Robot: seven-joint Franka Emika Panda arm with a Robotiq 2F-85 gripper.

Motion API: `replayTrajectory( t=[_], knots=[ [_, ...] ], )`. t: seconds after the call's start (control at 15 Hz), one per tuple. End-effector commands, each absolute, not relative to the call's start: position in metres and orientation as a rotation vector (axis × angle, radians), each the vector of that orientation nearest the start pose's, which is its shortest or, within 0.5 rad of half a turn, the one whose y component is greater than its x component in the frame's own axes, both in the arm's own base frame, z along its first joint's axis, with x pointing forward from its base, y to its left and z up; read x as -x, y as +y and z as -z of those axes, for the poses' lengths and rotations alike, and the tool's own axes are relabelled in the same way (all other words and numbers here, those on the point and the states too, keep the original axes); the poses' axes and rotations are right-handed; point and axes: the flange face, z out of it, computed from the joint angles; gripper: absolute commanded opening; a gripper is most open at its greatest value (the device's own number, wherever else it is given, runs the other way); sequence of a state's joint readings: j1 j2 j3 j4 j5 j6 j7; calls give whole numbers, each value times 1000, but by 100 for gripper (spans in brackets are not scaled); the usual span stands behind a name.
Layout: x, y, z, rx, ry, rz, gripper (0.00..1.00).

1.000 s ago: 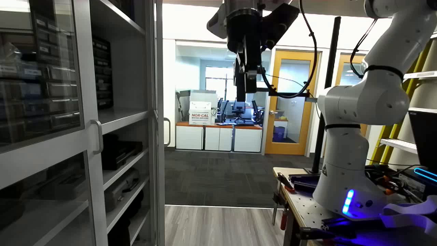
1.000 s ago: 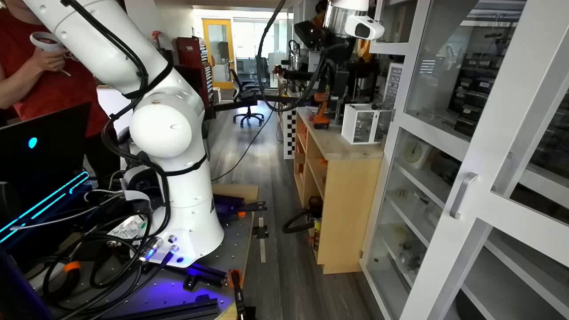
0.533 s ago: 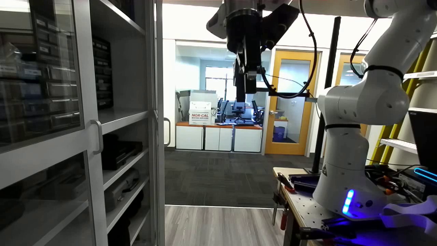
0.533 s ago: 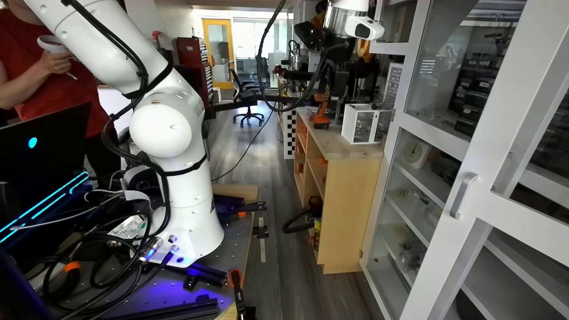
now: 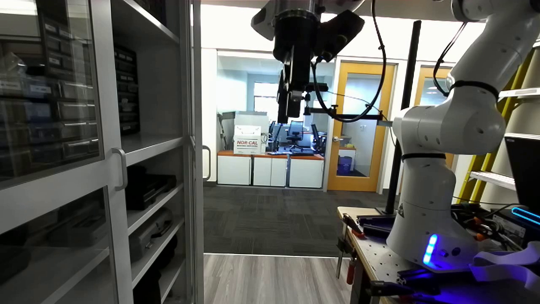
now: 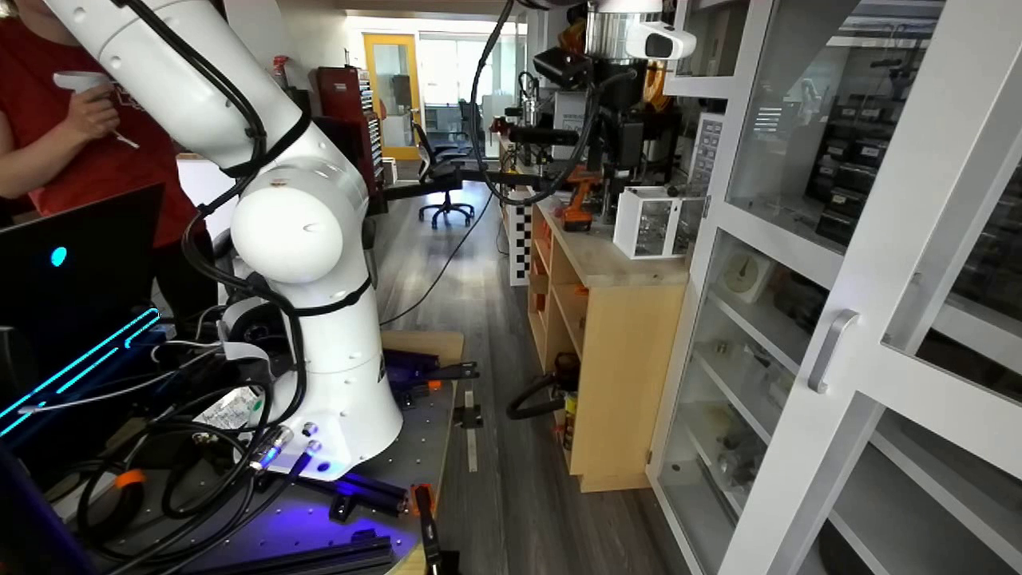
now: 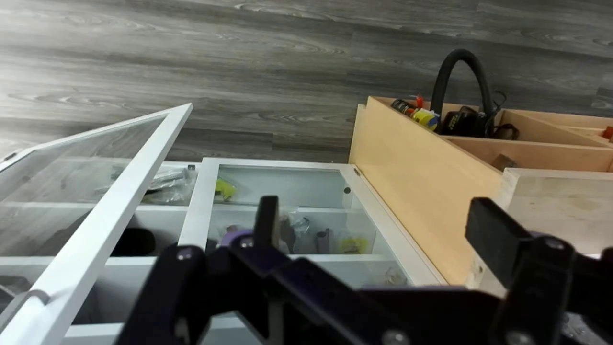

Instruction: Close the file cabinet door

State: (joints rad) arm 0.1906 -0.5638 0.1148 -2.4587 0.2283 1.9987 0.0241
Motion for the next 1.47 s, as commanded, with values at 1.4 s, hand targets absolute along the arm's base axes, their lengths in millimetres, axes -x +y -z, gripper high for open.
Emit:
replayTrajectory(
  t=[1.4],
  knots=[
    [-373,57,-465,3097,-247,797,100]
  ],
)
